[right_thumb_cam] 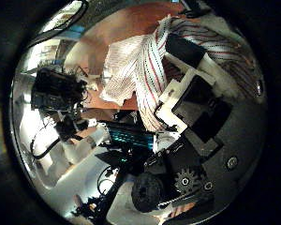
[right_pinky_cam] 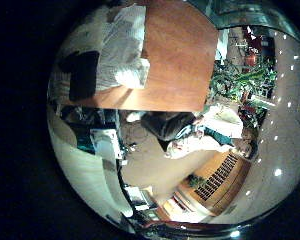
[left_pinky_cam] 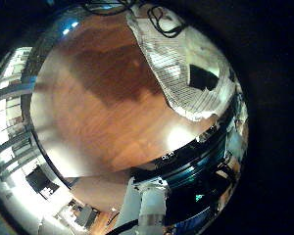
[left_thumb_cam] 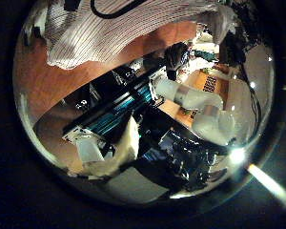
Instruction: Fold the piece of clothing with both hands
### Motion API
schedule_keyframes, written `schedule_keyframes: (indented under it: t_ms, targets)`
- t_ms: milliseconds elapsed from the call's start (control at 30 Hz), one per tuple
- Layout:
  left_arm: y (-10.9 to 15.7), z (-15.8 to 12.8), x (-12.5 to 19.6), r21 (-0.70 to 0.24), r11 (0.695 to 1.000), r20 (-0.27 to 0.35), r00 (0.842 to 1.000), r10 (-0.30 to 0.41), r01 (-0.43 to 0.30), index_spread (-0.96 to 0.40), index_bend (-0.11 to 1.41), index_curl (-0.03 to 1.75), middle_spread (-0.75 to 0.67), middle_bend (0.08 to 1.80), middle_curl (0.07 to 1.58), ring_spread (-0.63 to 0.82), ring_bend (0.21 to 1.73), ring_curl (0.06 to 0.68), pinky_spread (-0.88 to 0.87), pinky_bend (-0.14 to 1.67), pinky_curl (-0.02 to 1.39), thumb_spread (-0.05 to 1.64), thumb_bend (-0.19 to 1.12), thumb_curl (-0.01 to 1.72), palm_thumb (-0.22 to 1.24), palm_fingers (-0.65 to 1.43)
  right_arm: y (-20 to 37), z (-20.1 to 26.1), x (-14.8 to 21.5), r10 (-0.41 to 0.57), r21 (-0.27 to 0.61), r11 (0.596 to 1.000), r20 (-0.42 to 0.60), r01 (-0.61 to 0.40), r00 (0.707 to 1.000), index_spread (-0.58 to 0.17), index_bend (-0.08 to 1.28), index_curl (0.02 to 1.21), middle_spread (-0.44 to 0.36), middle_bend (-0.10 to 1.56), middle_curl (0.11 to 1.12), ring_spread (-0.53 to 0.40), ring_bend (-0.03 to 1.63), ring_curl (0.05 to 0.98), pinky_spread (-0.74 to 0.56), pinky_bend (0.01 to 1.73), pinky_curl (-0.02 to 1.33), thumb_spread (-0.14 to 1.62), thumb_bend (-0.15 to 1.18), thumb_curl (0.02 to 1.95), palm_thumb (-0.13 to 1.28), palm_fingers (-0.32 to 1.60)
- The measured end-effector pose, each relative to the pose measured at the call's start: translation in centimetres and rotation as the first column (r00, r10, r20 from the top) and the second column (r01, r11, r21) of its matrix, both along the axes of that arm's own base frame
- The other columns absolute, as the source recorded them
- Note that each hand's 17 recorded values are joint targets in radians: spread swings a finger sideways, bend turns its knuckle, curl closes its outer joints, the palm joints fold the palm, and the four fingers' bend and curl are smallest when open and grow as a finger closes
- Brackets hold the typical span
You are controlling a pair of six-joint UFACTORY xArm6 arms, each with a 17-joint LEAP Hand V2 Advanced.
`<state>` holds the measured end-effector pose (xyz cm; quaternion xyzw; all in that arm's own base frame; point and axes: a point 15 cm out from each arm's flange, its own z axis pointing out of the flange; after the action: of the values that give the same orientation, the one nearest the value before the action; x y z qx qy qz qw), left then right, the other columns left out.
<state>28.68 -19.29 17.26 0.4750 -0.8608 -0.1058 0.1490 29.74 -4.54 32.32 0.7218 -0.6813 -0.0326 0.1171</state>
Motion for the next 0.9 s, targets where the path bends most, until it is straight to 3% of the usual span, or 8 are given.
schedule_keyframes:
  t_ms: [200,367,700,900]
  targets:
    - [-1.3,-1.8,1.5,-0.01,1.0,0.05,0.999,0.022,-0.021,0.12,0.15,0.61,0.28,0.28,0.46,0.3,0.88,0.331,0.2,0.51,0.68,1.06,-0.01,0.31,0.52,0.0,0.0,0.0,0.0,0.0,0.0,1.0,0.0,0.0,1.0,-0.298,1.0,0.94,-0.144,1.25,0.83,-0.24,1.29,0.815,-0.26,1.15,1.02,1.11,-0.01,0.71,0.89,1.09]
    - [-1.6,-1.8,2.1,-0.026,0.999,0.093,0.995,0.047,-0.045,0.16,0.15,0.53,0.33,0.24,0.43,0.33,0.87,0.312,0.28,0.53,0.64,1.07,-0.01,0.33,0.58,0.03,-0.2,0.0,-0.1,-0.001,-0.001,1.0,0.001,0.001,1.0,-0.298,1.0,0.95,-0.144,1.25,0.83,-0.24,1.29,0.814,-0.26,1.16,1.02,1.11,-0.01,0.71,0.88,1.09]
    - [-0.9,3.1,2.6,-0.081,0.993,0.167,0.981,0.095,-0.083,0.16,0.17,0.44,0.33,0.21,0.4,0.32,0.85,0.281,0.33,0.52,0.58,1.08,-0.02,0.36,0.63,0.09,-0.2,-0.1,0.1,0.004,0.0,1.0,-0.003,-0.004,1.0,-0.299,1.0,0.95,-0.144,1.25,0.83,-0.24,1.29,0.814,-0.27,1.16,1.02,1.11,-0.01,0.7,0.89,1.09]
    - [-0.7,1.1,2.3,-0.053,0.994,0.127,0.986,0.104,-0.098,0.16,0.16,0.41,0.33,0.2,0.39,0.32,0.84,0.267,0.35,0.52,0.55,1.08,-0.03,0.36,0.62,0.09,0.0,-0.3,0.2,0.007,0.002,1.0,-0.004,-0.007,1.0,-0.299,0.99,0.95,-0.151,1.25,0.83,-0.239,1.29,0.813,-0.27,1.16,1.02,1.11,-0.01,0.7,0.89,1.09]
